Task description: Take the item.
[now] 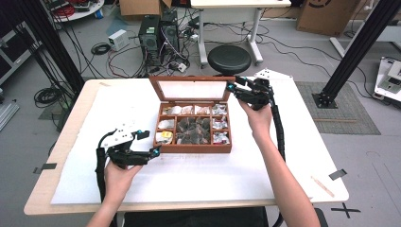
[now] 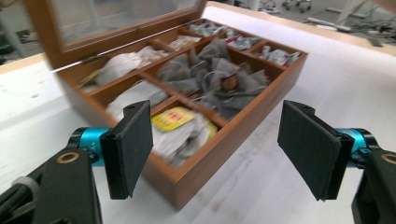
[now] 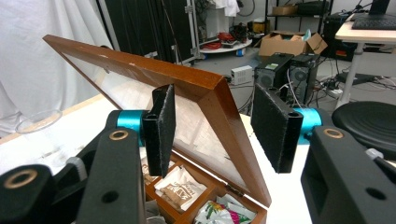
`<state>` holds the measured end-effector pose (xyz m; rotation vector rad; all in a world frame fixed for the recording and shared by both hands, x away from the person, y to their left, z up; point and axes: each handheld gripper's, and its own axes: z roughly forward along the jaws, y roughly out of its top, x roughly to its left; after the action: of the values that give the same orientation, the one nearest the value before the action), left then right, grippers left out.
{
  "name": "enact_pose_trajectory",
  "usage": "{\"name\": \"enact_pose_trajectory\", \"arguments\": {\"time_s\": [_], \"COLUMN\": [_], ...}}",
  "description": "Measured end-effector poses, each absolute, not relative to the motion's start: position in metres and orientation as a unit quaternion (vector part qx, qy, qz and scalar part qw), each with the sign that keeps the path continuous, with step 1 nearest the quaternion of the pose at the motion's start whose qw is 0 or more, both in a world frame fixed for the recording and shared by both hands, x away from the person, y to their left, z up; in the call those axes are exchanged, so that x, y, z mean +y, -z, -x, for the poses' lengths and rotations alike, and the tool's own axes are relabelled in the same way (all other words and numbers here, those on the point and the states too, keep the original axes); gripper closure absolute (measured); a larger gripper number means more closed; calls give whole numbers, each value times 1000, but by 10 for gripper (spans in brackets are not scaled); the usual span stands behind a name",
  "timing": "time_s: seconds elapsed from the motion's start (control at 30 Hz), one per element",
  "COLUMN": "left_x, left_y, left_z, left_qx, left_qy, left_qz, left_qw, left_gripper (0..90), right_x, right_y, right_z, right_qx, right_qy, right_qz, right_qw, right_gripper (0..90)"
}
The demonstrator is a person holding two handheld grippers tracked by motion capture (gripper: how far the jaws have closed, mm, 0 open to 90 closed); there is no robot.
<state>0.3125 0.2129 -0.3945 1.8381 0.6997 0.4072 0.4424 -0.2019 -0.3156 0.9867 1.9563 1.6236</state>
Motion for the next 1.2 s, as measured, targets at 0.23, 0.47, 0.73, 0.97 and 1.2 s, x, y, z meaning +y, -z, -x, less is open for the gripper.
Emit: {"name": "enact_pose_trajectory", "arguments": {"time_s": [0.23,0.47,0.73,0.97,1.2], "left_x": [192,172,151,140,126], "left_y": [391,387,386,392,392], "left_z": [-320,-331,-342,-355,-365], "left_qx": [283,275,271,297,307], "left_qy": [-159,-151,-144,-140,-132], "left_qz": [-775,-780,-791,-794,-803], "left_qw": [542,541,529,512,494], "left_gripper": [265,265,265,303,350], "right_x": [-202,-202,-201,-202,-202], "right_y": [316,316,315,315,315], "right_z": [-443,-443,-442,-442,-442], "right_qx": [701,702,701,701,701], "right_qy": [-584,-583,-584,-584,-585], "right_qz": [-354,-354,-353,-352,-352], "right_qw": [206,207,207,207,208], "right_gripper": [511,512,512,512,512]}}
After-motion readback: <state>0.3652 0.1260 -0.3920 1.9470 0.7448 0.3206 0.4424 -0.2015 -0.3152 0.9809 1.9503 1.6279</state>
